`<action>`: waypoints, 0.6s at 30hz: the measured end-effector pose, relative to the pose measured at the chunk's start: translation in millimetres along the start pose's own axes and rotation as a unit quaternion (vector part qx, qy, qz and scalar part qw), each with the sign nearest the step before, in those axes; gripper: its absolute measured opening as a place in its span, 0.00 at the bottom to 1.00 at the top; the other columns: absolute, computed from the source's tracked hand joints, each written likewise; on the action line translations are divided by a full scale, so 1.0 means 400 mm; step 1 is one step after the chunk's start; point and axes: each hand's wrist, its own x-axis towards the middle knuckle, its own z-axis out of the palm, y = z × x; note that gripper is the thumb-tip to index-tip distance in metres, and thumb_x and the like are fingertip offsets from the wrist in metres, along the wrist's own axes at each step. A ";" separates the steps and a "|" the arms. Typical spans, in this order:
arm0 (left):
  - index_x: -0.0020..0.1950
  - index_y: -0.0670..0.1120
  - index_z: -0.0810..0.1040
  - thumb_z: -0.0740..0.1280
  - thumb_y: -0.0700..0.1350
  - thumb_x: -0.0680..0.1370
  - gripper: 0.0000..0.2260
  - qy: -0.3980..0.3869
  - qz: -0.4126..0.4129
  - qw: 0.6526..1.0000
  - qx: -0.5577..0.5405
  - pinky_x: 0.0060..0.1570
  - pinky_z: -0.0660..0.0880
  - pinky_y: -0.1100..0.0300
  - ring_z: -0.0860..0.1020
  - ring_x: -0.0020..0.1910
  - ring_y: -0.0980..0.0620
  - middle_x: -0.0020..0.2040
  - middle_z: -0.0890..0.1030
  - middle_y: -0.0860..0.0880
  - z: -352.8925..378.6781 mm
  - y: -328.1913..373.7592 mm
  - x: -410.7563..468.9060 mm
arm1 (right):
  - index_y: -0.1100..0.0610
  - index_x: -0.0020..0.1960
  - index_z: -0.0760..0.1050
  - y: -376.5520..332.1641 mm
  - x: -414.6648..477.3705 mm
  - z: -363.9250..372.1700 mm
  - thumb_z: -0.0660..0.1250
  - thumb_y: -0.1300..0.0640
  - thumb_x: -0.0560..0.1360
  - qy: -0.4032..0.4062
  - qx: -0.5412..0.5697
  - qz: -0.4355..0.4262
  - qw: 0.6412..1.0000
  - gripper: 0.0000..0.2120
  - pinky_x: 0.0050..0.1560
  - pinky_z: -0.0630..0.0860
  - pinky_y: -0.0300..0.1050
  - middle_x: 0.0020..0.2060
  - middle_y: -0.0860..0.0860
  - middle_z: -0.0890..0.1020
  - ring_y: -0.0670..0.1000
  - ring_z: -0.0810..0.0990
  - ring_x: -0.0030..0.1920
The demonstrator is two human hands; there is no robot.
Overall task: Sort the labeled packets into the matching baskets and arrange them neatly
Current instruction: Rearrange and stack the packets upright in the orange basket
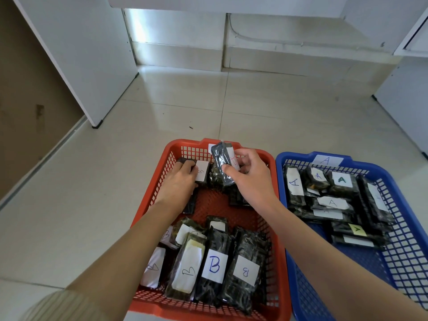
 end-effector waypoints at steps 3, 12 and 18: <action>0.68 0.43 0.71 0.65 0.42 0.78 0.18 0.016 -0.006 1.000 -0.001 0.64 0.67 0.53 0.69 0.62 0.45 0.64 0.73 0.45 0.001 -0.003 0.013 | 0.50 0.61 0.72 0.004 -0.001 -0.002 0.71 0.53 0.72 -0.005 -0.013 -0.011 1.000 0.19 0.40 0.70 0.31 0.49 0.47 0.78 0.42 0.76 0.44; 0.67 0.42 0.72 0.67 0.44 0.76 0.20 0.050 -0.045 0.993 -0.100 0.61 0.67 0.53 0.71 0.62 0.44 0.62 0.75 0.44 -0.050 -0.015 -0.008 | 0.49 0.53 0.70 0.000 -0.002 -0.002 0.74 0.51 0.70 0.021 -0.034 -0.041 0.998 0.16 0.43 0.76 0.41 0.46 0.45 0.77 0.46 0.78 0.46; 0.70 0.46 0.69 0.63 0.51 0.79 0.21 0.113 -0.145 0.979 -0.084 0.62 0.66 0.47 0.67 0.67 0.45 0.67 0.71 0.47 -0.092 -0.082 -0.102 | 0.49 0.56 0.71 -0.021 -0.016 0.064 0.71 0.46 0.71 -0.019 -0.139 -0.063 0.988 0.17 0.44 0.75 0.46 0.46 0.45 0.76 0.48 0.76 0.46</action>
